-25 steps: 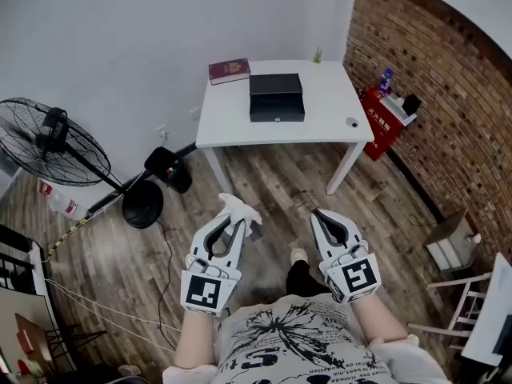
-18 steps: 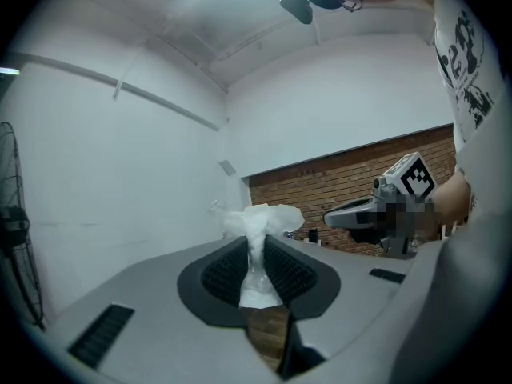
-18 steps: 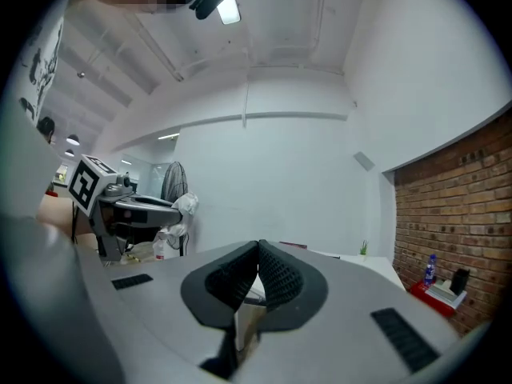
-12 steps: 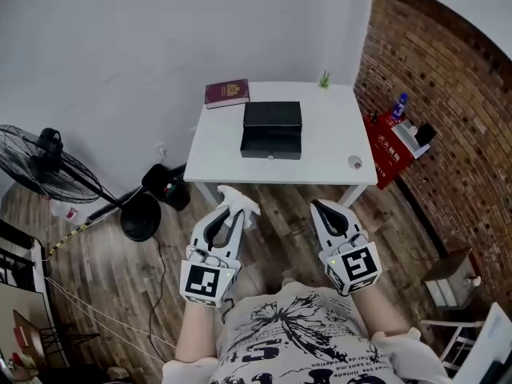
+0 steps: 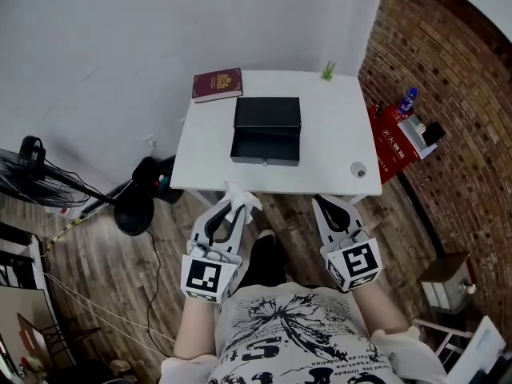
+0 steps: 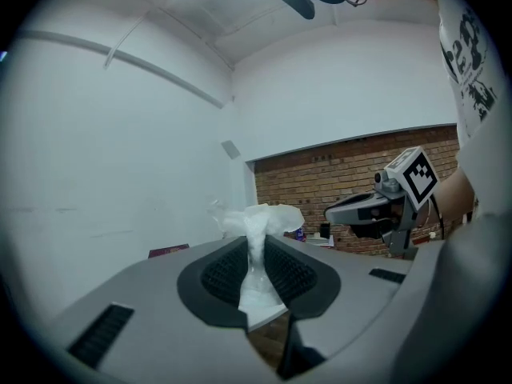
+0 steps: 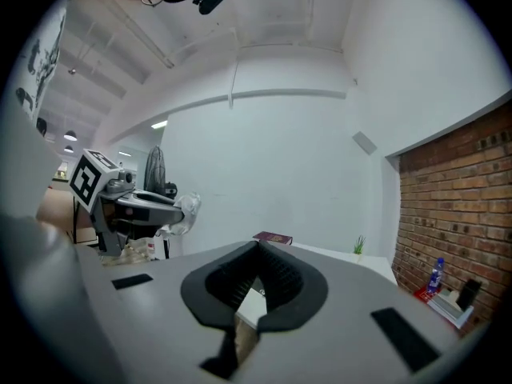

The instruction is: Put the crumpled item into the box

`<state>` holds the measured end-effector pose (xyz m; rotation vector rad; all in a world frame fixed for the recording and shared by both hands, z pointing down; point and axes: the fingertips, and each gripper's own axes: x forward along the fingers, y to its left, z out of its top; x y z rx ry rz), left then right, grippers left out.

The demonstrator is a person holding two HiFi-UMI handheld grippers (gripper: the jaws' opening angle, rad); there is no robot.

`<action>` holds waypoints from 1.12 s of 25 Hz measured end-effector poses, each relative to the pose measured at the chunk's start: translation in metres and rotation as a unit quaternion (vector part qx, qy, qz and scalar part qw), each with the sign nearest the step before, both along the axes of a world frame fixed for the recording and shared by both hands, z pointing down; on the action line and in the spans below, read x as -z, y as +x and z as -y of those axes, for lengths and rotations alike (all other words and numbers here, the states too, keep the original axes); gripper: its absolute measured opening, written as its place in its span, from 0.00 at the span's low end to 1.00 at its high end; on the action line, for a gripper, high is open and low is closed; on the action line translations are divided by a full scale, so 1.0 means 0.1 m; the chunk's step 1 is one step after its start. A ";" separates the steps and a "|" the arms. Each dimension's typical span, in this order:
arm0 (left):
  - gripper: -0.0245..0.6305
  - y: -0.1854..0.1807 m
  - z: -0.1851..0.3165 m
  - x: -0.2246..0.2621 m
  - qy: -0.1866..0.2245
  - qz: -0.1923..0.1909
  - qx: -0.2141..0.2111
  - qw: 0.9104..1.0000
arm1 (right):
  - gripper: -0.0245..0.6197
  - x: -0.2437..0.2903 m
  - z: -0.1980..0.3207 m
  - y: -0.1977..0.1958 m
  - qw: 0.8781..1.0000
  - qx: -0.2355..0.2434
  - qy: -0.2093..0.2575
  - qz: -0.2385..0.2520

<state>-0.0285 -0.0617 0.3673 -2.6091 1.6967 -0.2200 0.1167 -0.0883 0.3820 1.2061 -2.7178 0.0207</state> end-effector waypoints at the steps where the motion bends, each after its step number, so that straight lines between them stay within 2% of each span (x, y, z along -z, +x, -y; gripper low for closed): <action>1: 0.15 -0.02 0.15 -0.05 -0.010 0.007 -0.005 1.000 | 0.06 -0.04 0.12 -0.02 1.000 0.000 -0.002 -0.003; 8: 0.15 -0.04 1.42 -0.28 -0.055 0.051 -0.063 0.995 | 0.06 -0.10 1.26 -0.13 1.000 -0.027 -0.013 -0.003; 15: 0.15 -0.06 2.53 -0.66 -0.118 0.081 -0.125 0.982 | 0.06 -0.36 2.18 -0.27 0.997 -0.058 -0.046 -0.008; 20: 0.15 -0.06 3.05 -1.18 -0.184 0.115 -0.173 0.961 | 0.06 -0.61 2.63 -0.37 0.995 -0.069 -0.076 -0.020; 28: 0.15 -0.04 3.43 -2.04 -0.271 0.183 -0.234 0.915 | 0.06 -0.96 3.11 -0.49 0.990 -0.084 -0.109 -0.030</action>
